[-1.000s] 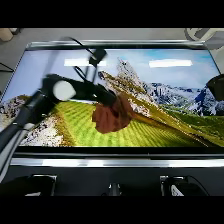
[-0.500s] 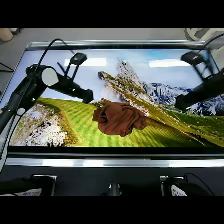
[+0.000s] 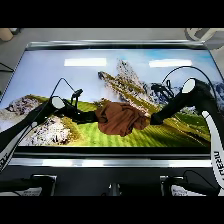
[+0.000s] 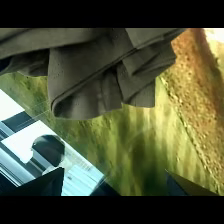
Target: Fold the shirts.
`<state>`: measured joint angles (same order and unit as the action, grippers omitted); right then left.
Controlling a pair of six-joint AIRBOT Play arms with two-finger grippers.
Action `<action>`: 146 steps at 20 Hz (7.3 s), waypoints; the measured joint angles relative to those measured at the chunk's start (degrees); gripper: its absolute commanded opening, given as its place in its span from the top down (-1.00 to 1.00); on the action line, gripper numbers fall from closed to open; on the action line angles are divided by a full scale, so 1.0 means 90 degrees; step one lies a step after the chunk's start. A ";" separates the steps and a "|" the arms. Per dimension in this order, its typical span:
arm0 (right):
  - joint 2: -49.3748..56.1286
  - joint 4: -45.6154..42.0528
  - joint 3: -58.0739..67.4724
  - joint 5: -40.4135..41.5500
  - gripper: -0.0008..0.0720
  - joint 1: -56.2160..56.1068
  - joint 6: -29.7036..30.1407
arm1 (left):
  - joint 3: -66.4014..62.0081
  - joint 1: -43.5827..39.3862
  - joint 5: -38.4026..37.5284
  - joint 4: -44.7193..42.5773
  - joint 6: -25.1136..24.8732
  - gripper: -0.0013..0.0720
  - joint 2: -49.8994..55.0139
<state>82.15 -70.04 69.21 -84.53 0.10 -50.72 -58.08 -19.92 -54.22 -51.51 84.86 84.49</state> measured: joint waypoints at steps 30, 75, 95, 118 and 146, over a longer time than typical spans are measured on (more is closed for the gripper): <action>-0.0410 0.0993 0.1056 0.0673 0.91 -0.0415 0.0748 | -0.0930 -0.0185 0.1549 -0.0185 -0.0287 0.90 -0.1989; -0.1202 -0.0568 -0.1736 0.1032 0.90 -0.0372 -0.0716 | -0.3810 0.1809 -0.0585 -0.0427 0.0634 -1.00 0.1506; -0.1620 -0.1525 -0.0797 0.1469 0.90 -0.0374 -0.0940 | -0.4444 0.1598 -0.0022 -0.0544 0.0357 0.90 0.1948; -0.3519 -0.3206 0.3988 -0.1042 0.91 -0.0372 -0.2028 | -0.5727 0.3215 0.0719 -0.2331 0.0282 0.90 -0.3653; -0.0857 -0.0136 -0.0602 0.1525 -0.88 0.1477 -0.1263 | -0.2278 0.3587 -0.1984 -0.1783 -0.0066 -0.62 0.0554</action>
<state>74.43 -71.26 63.79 -70.81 13.39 -62.08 -78.59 12.36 -72.07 -67.55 84.27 89.47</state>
